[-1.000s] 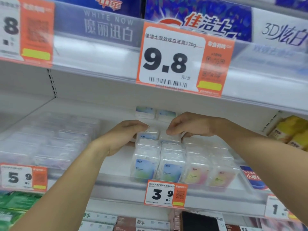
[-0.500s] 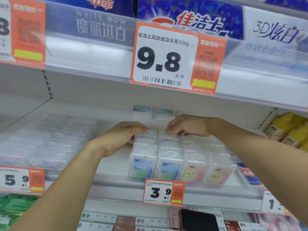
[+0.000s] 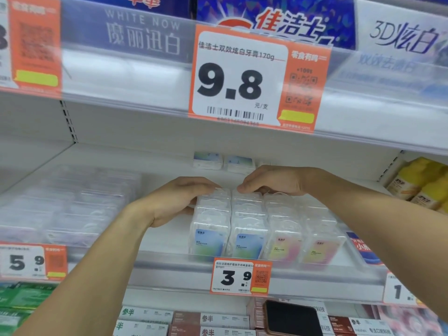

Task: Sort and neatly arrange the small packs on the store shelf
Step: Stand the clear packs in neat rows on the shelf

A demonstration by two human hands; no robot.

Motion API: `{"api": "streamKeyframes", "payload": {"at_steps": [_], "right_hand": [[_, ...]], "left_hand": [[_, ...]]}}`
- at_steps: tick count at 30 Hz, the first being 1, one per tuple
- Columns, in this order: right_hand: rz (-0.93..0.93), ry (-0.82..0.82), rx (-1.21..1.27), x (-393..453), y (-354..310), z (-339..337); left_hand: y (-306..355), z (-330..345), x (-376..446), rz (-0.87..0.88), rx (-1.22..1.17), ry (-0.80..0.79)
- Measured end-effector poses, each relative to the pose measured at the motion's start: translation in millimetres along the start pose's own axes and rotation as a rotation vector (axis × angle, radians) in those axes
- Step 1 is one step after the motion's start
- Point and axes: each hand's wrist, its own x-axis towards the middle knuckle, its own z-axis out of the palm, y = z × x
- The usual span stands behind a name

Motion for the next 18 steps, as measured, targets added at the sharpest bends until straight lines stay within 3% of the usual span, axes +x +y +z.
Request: {"api": "streamKeyframes", "payload": {"at_steps": [4, 8, 11, 14, 18], "right_hand": [[0.054, 0.008, 0.004, -2, -5, 3], [0.017, 0.298, -0.161, 22, -4, -17], [0.056, 0.481, -0.486, 58, 1, -41], [0.142, 0.417, -0.595, 90, 2, -53], [0.197, 0.368, -0.668, 113, 6, -56]], "left_hand": [[0, -1, -1, 0.006, -0.004, -0.015], [0, 0, 0, 0.017, 0.037, 0.03], [-3, -1, -3, 0.024, 0.043, 0.036], [-8, -5, -3, 0.027, 0.058, 0.028], [-7, -7, 2, 0.021, 0.01, 0.142]]}}
